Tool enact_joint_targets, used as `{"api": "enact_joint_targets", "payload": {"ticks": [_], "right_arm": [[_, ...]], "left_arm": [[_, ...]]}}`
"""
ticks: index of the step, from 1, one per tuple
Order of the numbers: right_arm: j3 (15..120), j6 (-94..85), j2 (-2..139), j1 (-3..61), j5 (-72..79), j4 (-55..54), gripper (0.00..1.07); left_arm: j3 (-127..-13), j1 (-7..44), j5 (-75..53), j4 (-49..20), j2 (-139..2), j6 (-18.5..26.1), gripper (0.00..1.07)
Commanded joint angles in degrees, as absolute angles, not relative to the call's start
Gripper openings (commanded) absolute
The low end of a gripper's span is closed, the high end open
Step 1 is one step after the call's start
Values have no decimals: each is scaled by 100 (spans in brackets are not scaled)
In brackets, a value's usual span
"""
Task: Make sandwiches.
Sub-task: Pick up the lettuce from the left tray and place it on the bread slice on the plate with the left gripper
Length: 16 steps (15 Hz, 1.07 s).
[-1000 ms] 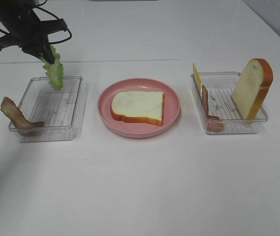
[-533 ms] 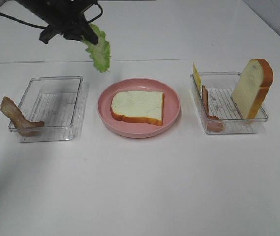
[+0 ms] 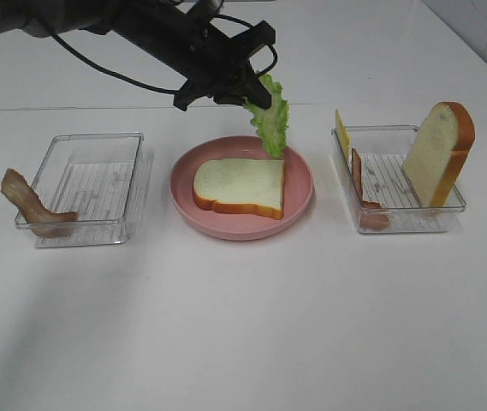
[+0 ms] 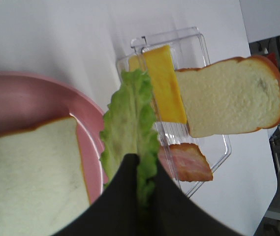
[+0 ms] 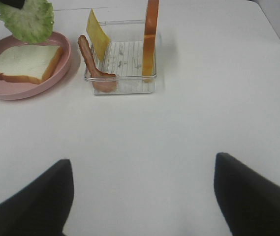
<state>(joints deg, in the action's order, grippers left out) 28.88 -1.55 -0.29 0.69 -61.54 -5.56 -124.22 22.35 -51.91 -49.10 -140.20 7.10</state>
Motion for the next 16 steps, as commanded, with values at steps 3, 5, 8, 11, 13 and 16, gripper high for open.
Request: {"api": "enact_joint_targets", "payload": {"ticks": [3, 5, 8, 11, 13, 16], "right_arm": [[2871, -172, -126, 34, -6073, -539, 75], [2871, -172, -120, 34, -6073, -539, 75], [2871, -172, -120, 34, -6073, -539, 75], [2871, -172, -120, 34, -6073, -539, 75], [2871, -172, -120, 34, -6073, -539, 75], [2871, -172, -120, 34, -6073, -539, 75]], "left_arm": [[-12439, 2355, -5317, -5157, -14341, 768, 0], [-12439, 2349, -5432, -4950, -14398, 768, 0], [-12439, 2338, -5752, -4429, -14456, 768, 0], [-12439, 2338, -5798, -3919, -14473, 762, 0], [-12445, 2338, -5758, -3621, -14473, 556, 0], [-12450, 2338, -5598, -3128, -14450, 281, 18]]}}
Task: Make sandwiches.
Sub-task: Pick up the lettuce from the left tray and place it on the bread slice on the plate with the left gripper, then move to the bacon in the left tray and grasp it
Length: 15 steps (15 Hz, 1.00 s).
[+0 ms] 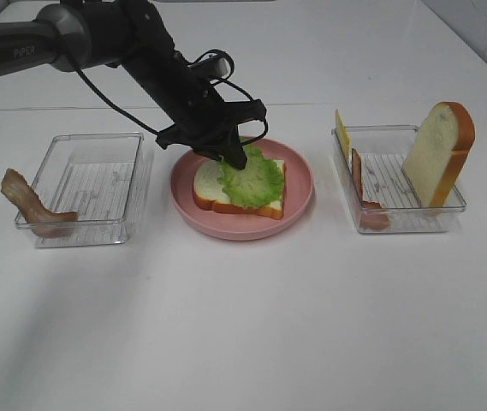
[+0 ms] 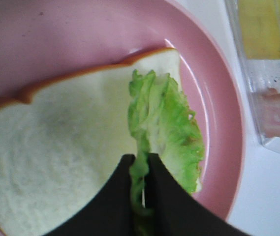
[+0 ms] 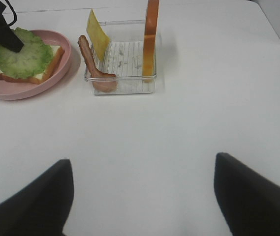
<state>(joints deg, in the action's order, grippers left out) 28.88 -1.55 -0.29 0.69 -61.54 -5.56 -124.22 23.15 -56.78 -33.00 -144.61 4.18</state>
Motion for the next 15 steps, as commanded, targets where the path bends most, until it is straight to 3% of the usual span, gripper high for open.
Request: {"api": "enact_joint_targets", "payload": {"ticks": [1, 2, 3, 4, 5, 6, 10, 13, 15], "right_arm": [[2871, -172, -120, 34, -6073, -539, 75], [2871, -172, -120, 34, -6073, -539, 75], [2871, -172, -120, 34, -6073, -539, 75], [2871, -172, -120, 34, -6073, -539, 75], [2871, -172, -120, 34, -6073, -539, 75], [2871, -172, -120, 34, -6073, -539, 75], [2871, -172, -120, 34, -6073, -539, 75], [2871, -172, -120, 34, -6073, -539, 75], [2871, -172, -120, 34, -6073, -539, 75]], "left_arm": [[-12450, 2338, -5592, -3128, -14450, 281, 21], [-12450, 2338, -5592, -3117, -14450, 286, 30], [-12450, 2338, -5592, -3100, -14450, 286, 51], [-12450, 2338, -5598, -3100, -14450, 286, 59], [-12450, 2338, -5615, -3083, -14427, 292, 81], [-12450, 2338, -5632, -2968, -14358, 298, 87], [-12468, 2338, -5615, -2005, -13952, 269, 86], [-12582, 2212, -6228, -945, -13493, 0, 86], [-12651, 2017, -6835, -699, -13316, 0, 86]]}}
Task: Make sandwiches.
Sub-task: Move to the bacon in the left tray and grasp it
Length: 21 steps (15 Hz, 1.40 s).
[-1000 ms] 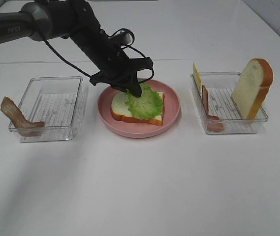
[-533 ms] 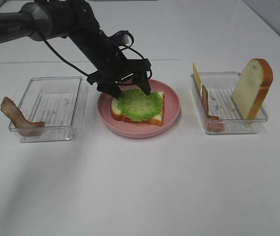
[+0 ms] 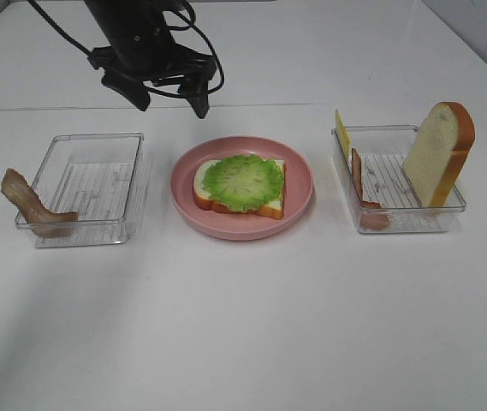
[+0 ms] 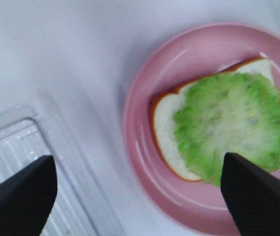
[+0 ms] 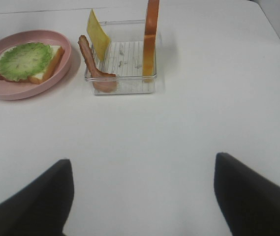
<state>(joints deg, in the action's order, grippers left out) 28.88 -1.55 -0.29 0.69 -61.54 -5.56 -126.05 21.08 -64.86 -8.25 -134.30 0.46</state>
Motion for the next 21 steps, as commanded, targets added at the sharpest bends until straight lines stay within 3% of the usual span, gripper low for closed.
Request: {"api": "enact_joint_targets", "payload": {"ticks": [1, 7, 21], "right_arm": [[2871, -172, -120, 34, -6073, -539, 75], [2871, -172, -120, 34, -6073, -544, 75], [2871, -172, -120, 34, -6073, -544, 75]], "left_arm": [[-12651, 1914, -7007, -693, -13281, 0, 86], [-12622, 1427, -7380, -693, -13000, -521, 83], [-9431, 1398, -7380, 103, -11207, -831, 83]]}}
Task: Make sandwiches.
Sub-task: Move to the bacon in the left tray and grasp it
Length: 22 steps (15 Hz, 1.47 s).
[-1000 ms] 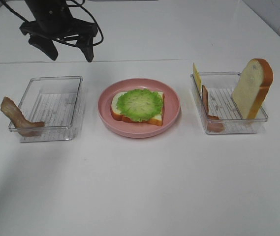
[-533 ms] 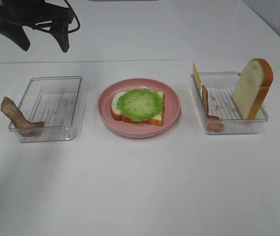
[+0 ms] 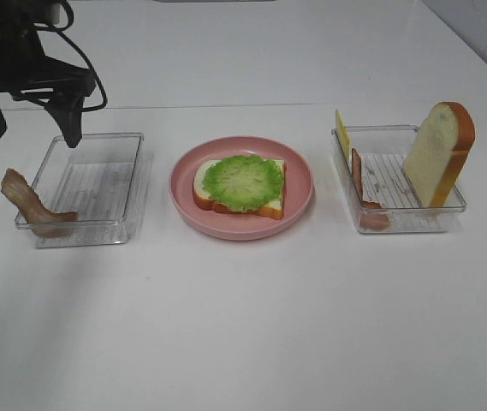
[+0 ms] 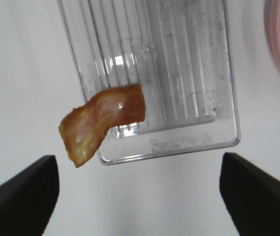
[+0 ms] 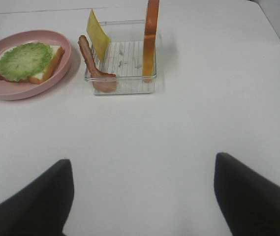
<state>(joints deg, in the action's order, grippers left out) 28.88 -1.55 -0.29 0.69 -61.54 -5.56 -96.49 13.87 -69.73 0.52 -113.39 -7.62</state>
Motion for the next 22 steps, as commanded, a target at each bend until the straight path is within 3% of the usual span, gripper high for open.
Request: {"api": "enact_joint_targets", "payload": {"ticks": [1, 3, 5, 11, 13, 17, 22], "right_arm": [[2871, -172, -120, 34, -6073, -544, 75], [2871, -172, -120, 34, -6073, -544, 75], [2871, -172, -120, 34, -6073, -544, 75], [2871, -172, -120, 34, -6073, -544, 75], [2871, -172, -120, 34, -6073, -544, 75], [2871, -172, -120, 34, -6073, -544, 75], [2871, -172, -120, 34, -6073, -544, 75]], "left_arm": [[-9293, 1352, -7380, 155, -11167, -831, 83], [-9087, 1169, -7380, 143, -11115, -900, 83], [-8738, 619, -7368, 0, -11115, -1031, 83], [-8325, 539, -6503, -309, -11144, -1020, 82], [-8325, 539, -6102, -355, -11322, -1014, 76], [-8325, 539, -5901, -355, -11511, -1014, 72], [-8325, 539, -5632, -350, -11740, -1014, 55]]}}
